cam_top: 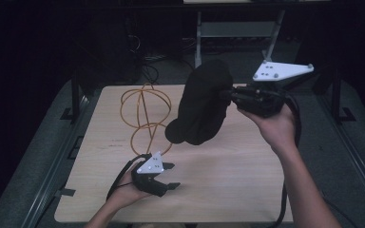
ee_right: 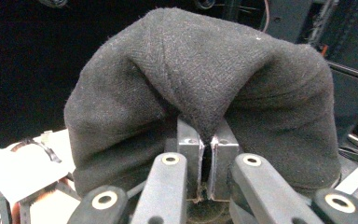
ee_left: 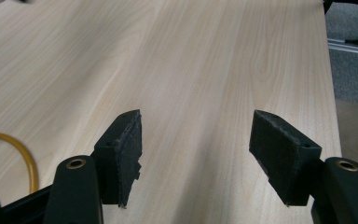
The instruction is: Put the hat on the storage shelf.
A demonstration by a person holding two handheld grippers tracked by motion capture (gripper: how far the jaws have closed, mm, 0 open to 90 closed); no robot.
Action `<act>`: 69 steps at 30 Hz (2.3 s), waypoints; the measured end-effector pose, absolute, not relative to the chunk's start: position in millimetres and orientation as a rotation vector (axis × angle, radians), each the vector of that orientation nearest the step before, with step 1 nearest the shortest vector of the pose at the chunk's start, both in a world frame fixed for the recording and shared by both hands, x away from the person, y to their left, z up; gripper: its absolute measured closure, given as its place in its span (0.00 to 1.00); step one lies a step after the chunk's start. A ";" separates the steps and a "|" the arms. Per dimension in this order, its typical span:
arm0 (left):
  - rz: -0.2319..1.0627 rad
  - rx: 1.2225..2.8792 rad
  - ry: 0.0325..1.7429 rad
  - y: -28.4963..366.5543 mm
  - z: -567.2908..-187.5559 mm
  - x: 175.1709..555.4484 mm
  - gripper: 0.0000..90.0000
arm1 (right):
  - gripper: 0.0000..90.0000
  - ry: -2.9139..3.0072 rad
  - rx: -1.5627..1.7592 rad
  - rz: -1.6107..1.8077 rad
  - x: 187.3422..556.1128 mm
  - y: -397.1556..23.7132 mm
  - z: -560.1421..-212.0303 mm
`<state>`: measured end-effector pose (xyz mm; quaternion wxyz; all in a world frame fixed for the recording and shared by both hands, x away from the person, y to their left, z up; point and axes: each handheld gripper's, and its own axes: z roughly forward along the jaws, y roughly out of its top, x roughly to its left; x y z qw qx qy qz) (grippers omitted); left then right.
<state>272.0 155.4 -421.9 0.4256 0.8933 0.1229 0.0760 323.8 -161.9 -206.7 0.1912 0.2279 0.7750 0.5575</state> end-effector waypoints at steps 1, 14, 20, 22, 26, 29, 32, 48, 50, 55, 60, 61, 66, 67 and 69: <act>0.184 2.231 0.304 154.4 -422.4 271.6 0.38 | 0.96 2.197 0.618 1.557 329.1 -152.0 -201.3; 0.180 2.229 0.289 153.9 -424.2 276.7 0.38 | 0.96 2.350 0.531 1.473 369.9 -91.3 -176.5; 0.163 2.219 0.275 150.6 -424.4 277.9 0.38 | 0.95 2.418 0.508 1.469 397.8 -61.9 -166.9; 0.164 2.224 0.256 149.2 -424.7 278.5 0.38 | 0.95 2.438 0.501 1.457 405.8 -52.6 -167.0; 0.166 2.228 0.250 148.3 -424.1 278.0 0.38 | 0.95 2.477 0.495 1.439 423.5 -30.8 -172.2; 0.164 2.227 0.249 148.1 -423.2 277.9 0.38 | 0.95 2.505 0.511 1.446 432.2 -17.9 -177.9; 0.164 2.225 0.235 145.8 -422.6 276.5 0.38 | 0.94 2.527 0.515 1.439 441.4 -5.0 -183.3; 0.176 2.272 0.140 137.4 -426.6 264.6 0.38 | 0.64 2.609 0.521 1.290 466.2 77.6 -224.6; 0.175 2.271 0.145 137.5 -426.2 262.4 0.38 | 0.56 2.594 0.548 1.329 465.7 79.2 -228.0; 0.173 2.256 0.168 141.3 -425.9 262.2 0.38 | 0.50 2.573 0.560 1.360 462.4 69.9 -229.7; 0.176 2.246 0.172 143.4 -424.9 260.7 0.37 | 0.47 2.528 0.556 1.454 455.7 54.2 -224.2; 0.180 2.248 0.170 143.7 -424.8 260.3 0.37 | 0.47 2.528 0.556 1.454 455.7 54.2 -224.2; 0.171 2.248 0.190 145.5 -426.1 261.2 0.36 | 0.44 2.517 0.562 1.474 448.7 42.5 -220.6; 0.165 2.245 0.196 146.5 -426.6 262.4 0.36 | 0.43 2.520 0.570 1.466 447.1 38.3 -221.2; 0.168 2.245 0.202 146.6 -427.4 262.7 0.35 | 0.41 2.519 0.584 1.479 445.8 33.2 -222.1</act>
